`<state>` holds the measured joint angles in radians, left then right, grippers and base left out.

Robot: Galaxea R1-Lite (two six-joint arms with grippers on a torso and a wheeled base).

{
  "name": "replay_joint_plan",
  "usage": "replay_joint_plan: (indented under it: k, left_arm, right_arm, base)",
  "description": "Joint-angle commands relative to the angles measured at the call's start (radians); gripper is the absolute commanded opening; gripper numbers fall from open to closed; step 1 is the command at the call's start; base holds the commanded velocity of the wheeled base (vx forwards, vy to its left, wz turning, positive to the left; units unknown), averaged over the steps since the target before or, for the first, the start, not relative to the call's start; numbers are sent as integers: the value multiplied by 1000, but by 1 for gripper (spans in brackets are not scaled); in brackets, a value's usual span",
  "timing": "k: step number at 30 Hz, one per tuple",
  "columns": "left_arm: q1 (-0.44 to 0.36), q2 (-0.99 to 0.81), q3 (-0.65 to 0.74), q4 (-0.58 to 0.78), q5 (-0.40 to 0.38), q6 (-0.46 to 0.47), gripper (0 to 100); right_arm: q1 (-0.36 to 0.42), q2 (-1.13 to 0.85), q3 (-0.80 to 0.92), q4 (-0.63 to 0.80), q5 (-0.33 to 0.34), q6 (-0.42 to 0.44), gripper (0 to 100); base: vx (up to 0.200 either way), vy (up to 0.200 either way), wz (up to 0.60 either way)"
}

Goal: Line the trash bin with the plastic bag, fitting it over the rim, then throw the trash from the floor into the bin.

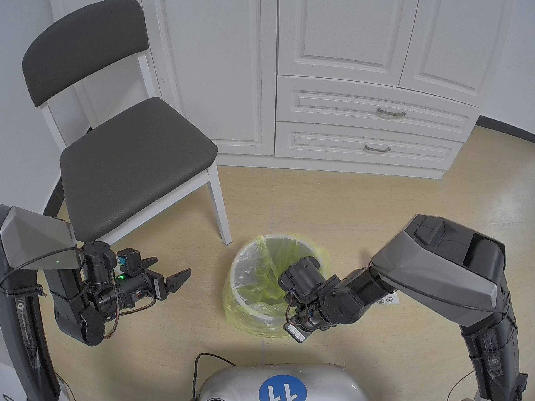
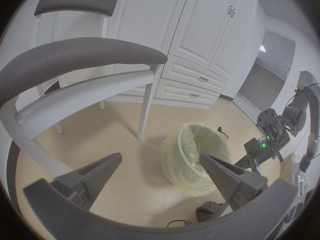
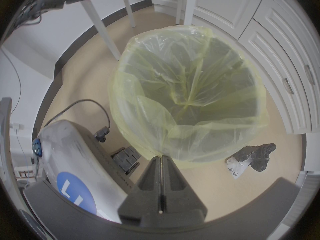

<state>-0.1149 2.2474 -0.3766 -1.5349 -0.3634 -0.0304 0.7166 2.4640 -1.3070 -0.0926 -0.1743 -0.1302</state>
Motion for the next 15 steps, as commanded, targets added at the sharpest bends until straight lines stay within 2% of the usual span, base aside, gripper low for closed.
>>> replay_joint_plan:
  k: [1, 8, 15]
  left_arm:
    - [8, 1, -5, -1, 0, 0, 100]
    - [17, 0, -15, -1, 1, 0, 100]
    - [18, 1, -16, -1, 1, 0, 100]
  right_arm:
    - [-25, 42, -92, 43, -13, 21, 0]
    - [-66, 67, -150, 40, -19, 29, 0]
    - [-138, 73, -153, 27, -54, 27, 0]
  base:
    - [0, 0, 0]
    - [0, 0, 0]
    - [0, 0, 0]
